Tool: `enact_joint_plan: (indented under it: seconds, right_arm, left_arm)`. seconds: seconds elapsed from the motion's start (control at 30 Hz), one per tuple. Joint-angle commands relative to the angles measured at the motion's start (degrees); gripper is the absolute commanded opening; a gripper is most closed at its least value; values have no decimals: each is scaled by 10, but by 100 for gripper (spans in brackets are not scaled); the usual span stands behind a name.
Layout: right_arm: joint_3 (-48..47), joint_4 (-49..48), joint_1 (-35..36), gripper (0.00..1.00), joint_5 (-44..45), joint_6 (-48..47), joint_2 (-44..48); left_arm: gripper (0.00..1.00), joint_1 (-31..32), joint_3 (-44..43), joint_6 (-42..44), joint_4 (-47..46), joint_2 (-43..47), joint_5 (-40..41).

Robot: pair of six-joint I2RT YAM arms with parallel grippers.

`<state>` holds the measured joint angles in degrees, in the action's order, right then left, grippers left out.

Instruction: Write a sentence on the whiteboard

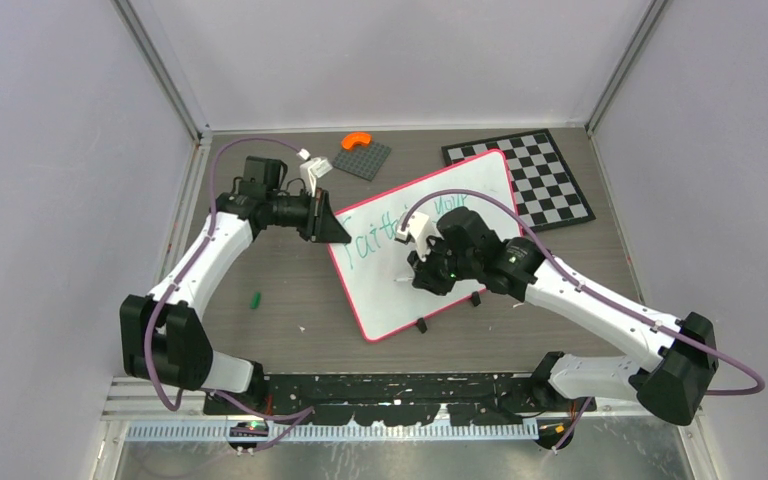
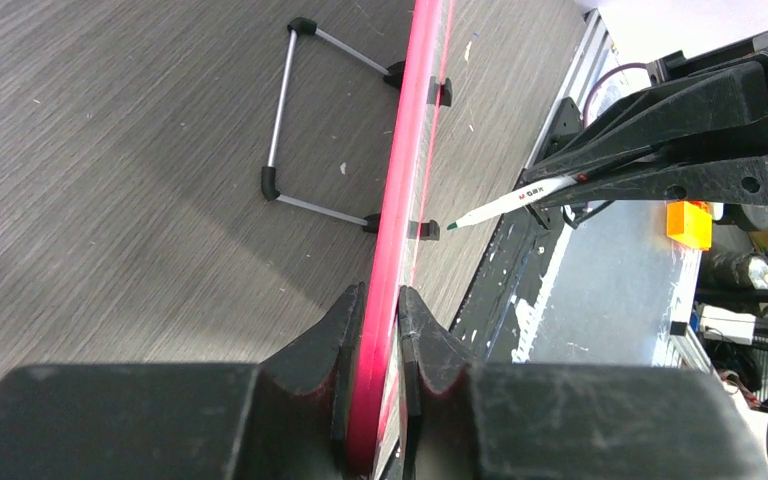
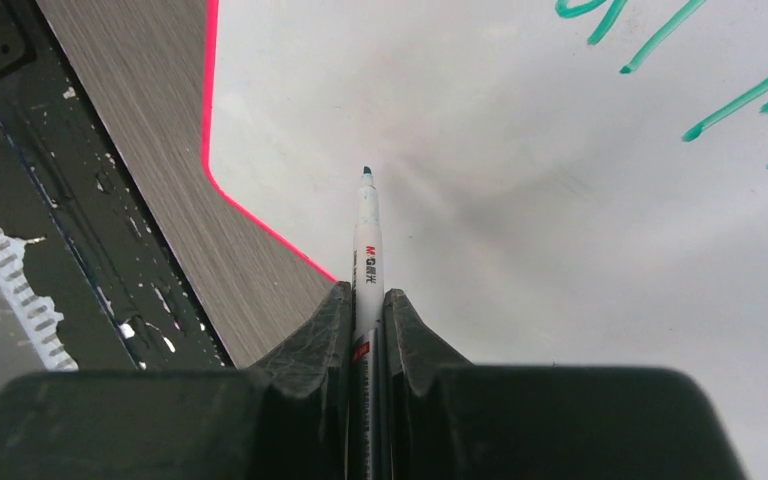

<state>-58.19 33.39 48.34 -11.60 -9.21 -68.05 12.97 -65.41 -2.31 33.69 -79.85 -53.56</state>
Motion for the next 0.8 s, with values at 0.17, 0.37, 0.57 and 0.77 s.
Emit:
enact_joint_plan:
  seconds: [0.17, 0.37, 0.57, 0.77]
  right_arm:
    - [-7, -62, 8, 0, -14, 21, -12]
    - [-14, -69, 14, 0, -6, 22, -26]
    - [-15, -72, 16, 0, -6, 23, -35]
    - [-15, -73, 18, 0, -5, 22, -41]
  left_arm:
    - [0, -3, -19, 45, 14, -28, 46]
    - [0, -2, -20, 42, 13, -28, 43]
    - [0, -2, -17, 43, 12, -28, 44]
    - [0, -2, -17, 44, 12, -30, 44]
